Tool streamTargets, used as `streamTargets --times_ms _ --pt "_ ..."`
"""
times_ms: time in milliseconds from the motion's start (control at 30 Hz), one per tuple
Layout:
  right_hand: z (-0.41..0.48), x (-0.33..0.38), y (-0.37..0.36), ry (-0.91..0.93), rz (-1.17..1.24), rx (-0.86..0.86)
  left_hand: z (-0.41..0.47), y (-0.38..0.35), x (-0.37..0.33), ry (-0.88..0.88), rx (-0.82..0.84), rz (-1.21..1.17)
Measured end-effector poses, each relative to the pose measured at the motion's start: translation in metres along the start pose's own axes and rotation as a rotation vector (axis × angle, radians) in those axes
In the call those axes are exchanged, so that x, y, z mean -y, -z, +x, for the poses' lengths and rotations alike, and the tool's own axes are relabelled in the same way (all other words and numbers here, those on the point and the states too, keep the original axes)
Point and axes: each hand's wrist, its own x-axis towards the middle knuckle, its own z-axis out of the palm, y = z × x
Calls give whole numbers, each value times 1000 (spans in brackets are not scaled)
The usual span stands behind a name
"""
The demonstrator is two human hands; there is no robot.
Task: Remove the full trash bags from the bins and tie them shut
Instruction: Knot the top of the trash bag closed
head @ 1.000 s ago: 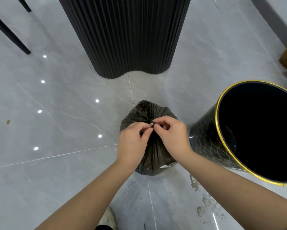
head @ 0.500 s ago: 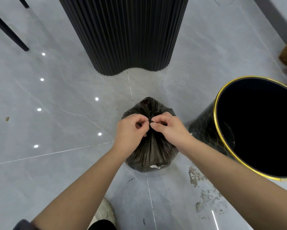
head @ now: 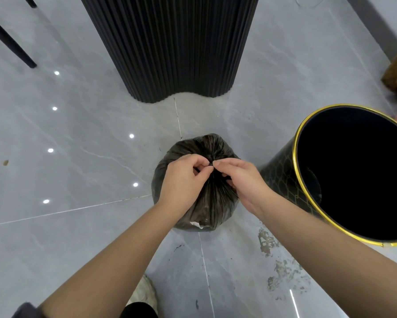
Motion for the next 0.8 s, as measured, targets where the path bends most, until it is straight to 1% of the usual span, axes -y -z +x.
streamTargets --times_ms 100,167,233,267,333,400,500,533,600,633,667,733,767,800 --pt "1 -4 0 57 -19 -6 3 -2 -3 228 47 -201" --pt "1 -6 0 77 -26 -26 7 -3 -5 342 73 -295" --pt "2 -8 -3 108 -52 -59 8 -2 -9 420 69 -371" --pt "1 -9 -4 121 -55 -77 8 -3 -10 425 56 -375" --pt "0 -8 -7 128 -52 -110 6 -5 -12 384 20 -332" --pt "-1 -7 -10 134 -64 -124 2 -7 -10 280 -15 -252" --pt "2 -6 -11 120 -85 -106 -5 -8 -4 44 -78 -66" --pt "3 -5 -11 110 -98 -89 -6 -7 -2 -13 -102 -37" --pt "5 -6 -10 128 -146 -35 -7 -3 3 -52 -132 -32" --pt "6 -9 -9 168 -212 -6 -6 -1 5 -50 -127 -34" --pt "7 -13 -7 225 -338 17 -4 1 8 -48 -106 -30" --pt "10 -21 -6 349 -686 45 -1 3 11 -56 -42 -10" --pt "11 -23 -5 395 -805 30 1 4 11 -59 -11 -11" --pt "12 -23 -6 433 -866 1 2 5 11 -60 15 -20"
